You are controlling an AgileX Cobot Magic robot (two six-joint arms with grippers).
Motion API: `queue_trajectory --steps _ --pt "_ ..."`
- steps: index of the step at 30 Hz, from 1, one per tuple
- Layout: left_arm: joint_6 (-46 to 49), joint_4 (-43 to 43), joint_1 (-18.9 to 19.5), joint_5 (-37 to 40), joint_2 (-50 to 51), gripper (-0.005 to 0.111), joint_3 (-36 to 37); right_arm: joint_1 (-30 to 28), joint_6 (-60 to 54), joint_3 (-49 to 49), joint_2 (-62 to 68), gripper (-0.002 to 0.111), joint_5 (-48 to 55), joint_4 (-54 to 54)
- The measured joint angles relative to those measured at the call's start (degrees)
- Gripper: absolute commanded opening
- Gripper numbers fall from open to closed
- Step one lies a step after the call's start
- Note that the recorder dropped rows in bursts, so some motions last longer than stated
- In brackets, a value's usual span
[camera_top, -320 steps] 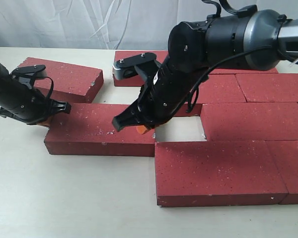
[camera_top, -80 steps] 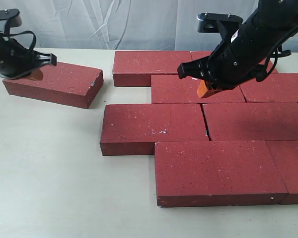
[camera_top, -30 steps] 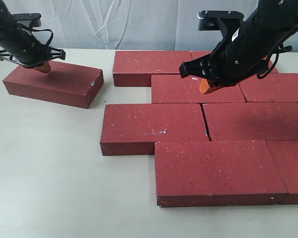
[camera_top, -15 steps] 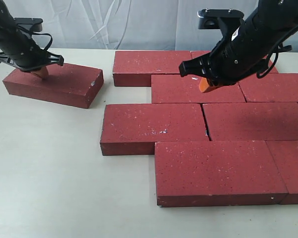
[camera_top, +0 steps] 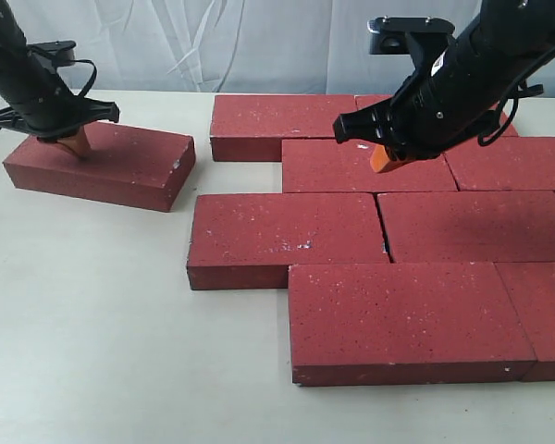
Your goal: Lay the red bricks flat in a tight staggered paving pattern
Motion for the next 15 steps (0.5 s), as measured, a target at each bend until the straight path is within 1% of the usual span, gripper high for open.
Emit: queue_trajectory --steps 3,7,11,15 --pt "-1.0 -1.2 0.1 2.3 -0.1 0.0 0.0 0.0 0.0 0.0 0.0 -0.001 0.0 0.0" --pt "-1.1 -2.9 0.1 3.3 -0.1 0.0 0.0 0.0 0.0 0.0 0.0 -0.001 0.0 0.0" --pt "-1.2 -7.4 0.1 4.2 -0.1 0.0 0.0 0.0 0.0 0.0 0.0 -0.001 0.0 0.0" --pt "-1.2 -8.2 0.1 4.5 -0.1 0.0 0.0 0.0 0.0 0.0 0.0 -0.001 0.0 0.0"
